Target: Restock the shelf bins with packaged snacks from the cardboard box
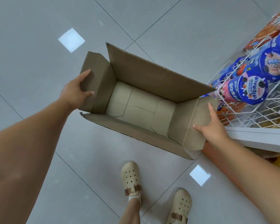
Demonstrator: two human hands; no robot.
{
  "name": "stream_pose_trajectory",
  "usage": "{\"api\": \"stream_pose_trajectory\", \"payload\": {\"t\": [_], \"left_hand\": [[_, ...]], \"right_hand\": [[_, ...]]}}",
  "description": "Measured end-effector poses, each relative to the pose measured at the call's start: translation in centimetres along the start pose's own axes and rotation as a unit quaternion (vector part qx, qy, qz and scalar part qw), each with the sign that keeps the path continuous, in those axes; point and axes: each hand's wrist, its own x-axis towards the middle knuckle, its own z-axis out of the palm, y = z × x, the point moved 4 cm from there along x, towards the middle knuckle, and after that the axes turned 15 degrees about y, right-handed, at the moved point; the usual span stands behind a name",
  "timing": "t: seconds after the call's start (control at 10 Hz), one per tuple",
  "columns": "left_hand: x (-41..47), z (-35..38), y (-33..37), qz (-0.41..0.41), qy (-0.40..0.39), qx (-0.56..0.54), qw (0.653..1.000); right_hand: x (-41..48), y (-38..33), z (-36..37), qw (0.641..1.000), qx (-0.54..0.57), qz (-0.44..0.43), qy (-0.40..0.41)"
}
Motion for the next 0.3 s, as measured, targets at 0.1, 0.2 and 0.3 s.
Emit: {"api": "stream_pose_trajectory", "payload": {"t": [0.1,0.2,0.3], "left_hand": [[-0.9,-1.6,1.4,-0.020,0.012,0.012,1.000],[-3.0,-2.4,2.8,-0.022,0.033,0.038,0.999],[-5.5,-3.9,4.8,-0.010,0.034,0.067,0.997]], "right_hand": [[-0.9,-0.8,-0.7,1.000,-0.007,0.021,-0.011],[-1.9,-1.6,-1.1,0.999,-0.043,0.019,-0.020],[-3.7,-3.4,-1.8,0.995,-0.085,0.010,-0.045]]}}
